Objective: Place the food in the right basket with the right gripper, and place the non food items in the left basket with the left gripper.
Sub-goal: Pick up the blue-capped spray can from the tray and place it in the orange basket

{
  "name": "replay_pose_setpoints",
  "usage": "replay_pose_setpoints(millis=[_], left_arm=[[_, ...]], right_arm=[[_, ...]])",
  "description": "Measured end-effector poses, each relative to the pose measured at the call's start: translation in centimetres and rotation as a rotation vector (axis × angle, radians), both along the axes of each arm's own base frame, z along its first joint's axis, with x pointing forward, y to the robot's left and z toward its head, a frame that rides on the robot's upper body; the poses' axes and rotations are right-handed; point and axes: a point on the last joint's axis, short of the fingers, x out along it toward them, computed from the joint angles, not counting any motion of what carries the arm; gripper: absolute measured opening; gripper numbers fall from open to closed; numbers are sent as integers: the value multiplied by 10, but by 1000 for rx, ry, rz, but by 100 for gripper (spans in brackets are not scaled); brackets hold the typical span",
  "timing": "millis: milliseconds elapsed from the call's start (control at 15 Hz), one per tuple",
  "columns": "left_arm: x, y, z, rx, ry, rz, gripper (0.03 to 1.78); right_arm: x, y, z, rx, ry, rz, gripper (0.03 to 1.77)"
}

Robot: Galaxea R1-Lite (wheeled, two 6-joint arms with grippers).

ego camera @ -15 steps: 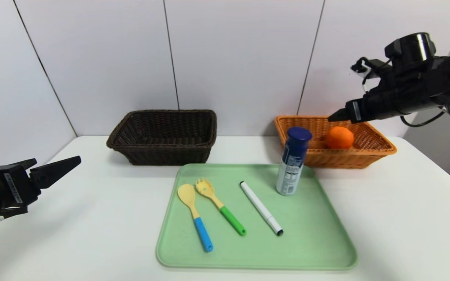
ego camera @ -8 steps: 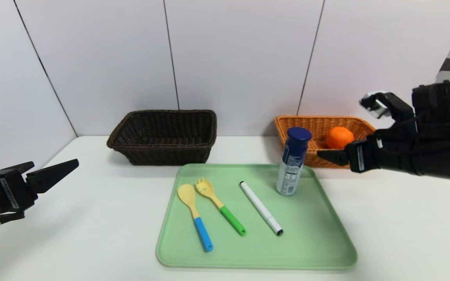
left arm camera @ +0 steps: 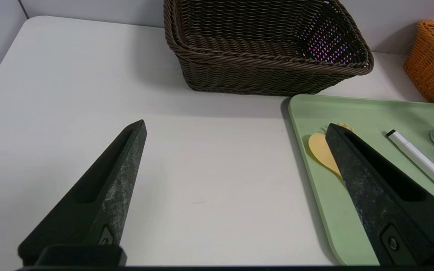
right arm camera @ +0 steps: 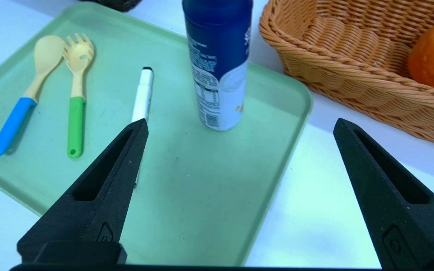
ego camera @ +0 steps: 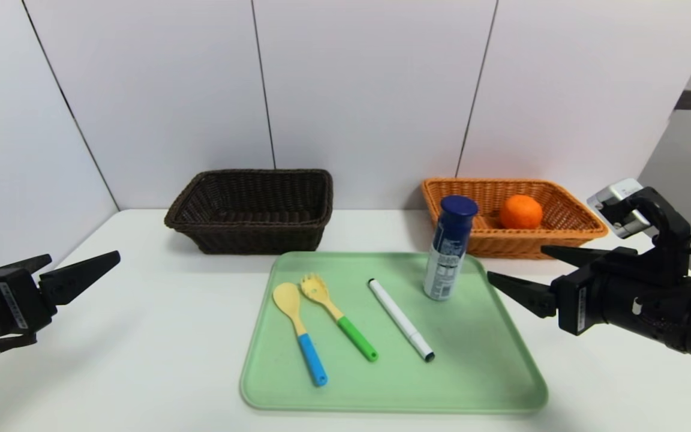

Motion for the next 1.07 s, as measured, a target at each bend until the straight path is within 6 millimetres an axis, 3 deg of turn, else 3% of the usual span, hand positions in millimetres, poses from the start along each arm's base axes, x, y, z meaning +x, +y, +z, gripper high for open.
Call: replay_pose_setpoints(millis=[333, 733, 1067], left_arm=[[-3, 0, -1, 0, -3, 1, 169], [-3, 0, 0, 3, -9, 0, 169], [-6, 0, 2, 4, -20, 0, 169]], right_arm=[[19, 20, -17, 47, -94, 40, 169], [36, 30, -42, 40, -83, 47, 169], [53, 38, -53, 51, -122, 46, 169]])
